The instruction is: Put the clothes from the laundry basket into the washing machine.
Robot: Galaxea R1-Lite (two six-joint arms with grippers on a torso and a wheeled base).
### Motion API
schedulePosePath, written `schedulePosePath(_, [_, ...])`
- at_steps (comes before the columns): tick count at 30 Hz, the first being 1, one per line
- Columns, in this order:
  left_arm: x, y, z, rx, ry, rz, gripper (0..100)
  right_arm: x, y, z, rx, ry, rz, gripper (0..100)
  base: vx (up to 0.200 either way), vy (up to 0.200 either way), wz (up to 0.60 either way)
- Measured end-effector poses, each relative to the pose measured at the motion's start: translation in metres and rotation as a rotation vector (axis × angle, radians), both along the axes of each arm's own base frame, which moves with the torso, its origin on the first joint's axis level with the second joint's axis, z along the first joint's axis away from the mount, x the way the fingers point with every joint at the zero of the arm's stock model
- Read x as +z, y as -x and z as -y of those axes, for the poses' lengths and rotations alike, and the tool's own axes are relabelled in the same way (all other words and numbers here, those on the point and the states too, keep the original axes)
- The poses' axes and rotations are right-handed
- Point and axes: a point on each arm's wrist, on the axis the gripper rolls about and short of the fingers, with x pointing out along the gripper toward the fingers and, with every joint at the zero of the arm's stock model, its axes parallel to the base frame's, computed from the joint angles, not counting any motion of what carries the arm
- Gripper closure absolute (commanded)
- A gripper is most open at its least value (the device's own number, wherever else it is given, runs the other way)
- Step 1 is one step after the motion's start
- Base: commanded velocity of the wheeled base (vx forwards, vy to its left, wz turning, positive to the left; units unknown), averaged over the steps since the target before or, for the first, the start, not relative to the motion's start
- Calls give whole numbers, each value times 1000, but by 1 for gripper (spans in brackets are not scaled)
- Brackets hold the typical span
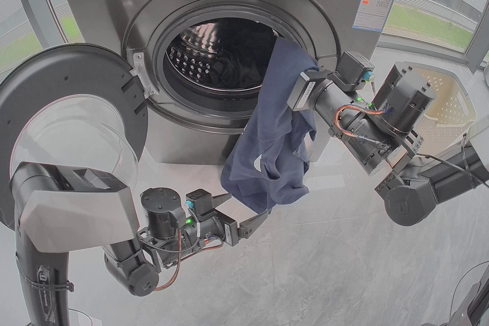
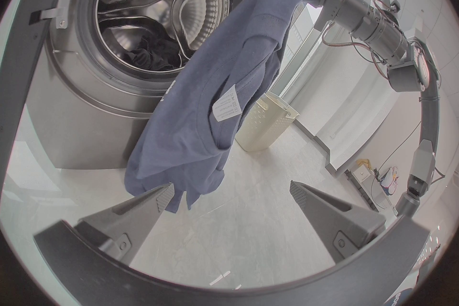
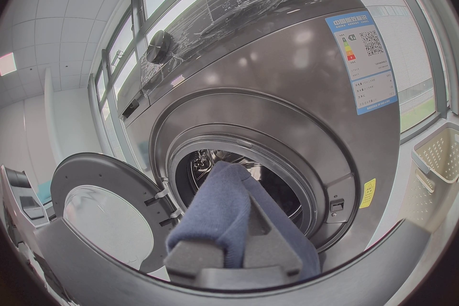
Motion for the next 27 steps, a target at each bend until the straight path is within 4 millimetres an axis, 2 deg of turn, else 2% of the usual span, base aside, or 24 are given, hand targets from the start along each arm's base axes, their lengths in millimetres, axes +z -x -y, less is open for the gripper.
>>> schedulePosePath(10, [-13,-19,28,-29,30,39,0,-3,4,-4,19,-2,-10,100,0,0,0])
schedulePosePath(23, [-29,-57,49,87,75,112,0,-1,11,-10,43,-9,-6,100,0,0,0])
schedulePosePath(24, [-31,-59,50,100,77,114,100,-2,11,-11,45,-8,-8,100,0,0,0])
schedulePosePath(27, [-33,-64,50,119,82,121,100,-2,12,-10,45,-8,-8,100,0,0,0])
